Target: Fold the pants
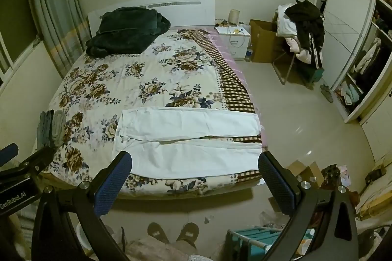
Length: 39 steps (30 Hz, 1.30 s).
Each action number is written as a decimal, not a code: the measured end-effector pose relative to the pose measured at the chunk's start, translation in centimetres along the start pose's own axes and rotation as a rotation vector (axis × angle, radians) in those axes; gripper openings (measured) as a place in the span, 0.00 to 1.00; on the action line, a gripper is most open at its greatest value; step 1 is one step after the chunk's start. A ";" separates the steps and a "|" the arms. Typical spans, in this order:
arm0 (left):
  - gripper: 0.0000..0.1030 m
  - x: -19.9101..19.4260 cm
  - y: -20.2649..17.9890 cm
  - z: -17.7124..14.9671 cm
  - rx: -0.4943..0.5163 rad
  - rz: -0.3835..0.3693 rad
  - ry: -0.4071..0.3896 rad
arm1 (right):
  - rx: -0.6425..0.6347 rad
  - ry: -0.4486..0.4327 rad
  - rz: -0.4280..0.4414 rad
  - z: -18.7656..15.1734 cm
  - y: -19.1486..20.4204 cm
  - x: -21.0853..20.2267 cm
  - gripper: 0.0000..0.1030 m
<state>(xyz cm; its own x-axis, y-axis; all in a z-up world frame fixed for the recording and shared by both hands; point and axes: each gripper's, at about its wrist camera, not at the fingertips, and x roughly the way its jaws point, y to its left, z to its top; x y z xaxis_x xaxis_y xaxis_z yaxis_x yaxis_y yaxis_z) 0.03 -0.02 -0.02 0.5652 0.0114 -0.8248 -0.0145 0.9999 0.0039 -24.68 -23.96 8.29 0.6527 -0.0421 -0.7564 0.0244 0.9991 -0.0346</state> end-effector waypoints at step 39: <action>1.00 0.0 -0.1 0.0 0.001 0.000 0.001 | -0.012 0.007 0.008 -0.2 1.3 0.5 1.00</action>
<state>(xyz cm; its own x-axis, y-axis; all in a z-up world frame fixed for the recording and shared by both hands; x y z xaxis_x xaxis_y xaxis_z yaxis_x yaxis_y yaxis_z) 0.06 -0.07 -0.04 0.5646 0.0117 -0.8253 -0.0138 0.9999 0.0047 -24.52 -22.72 7.76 0.6473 -0.0343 -0.7615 0.0100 0.9993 -0.0366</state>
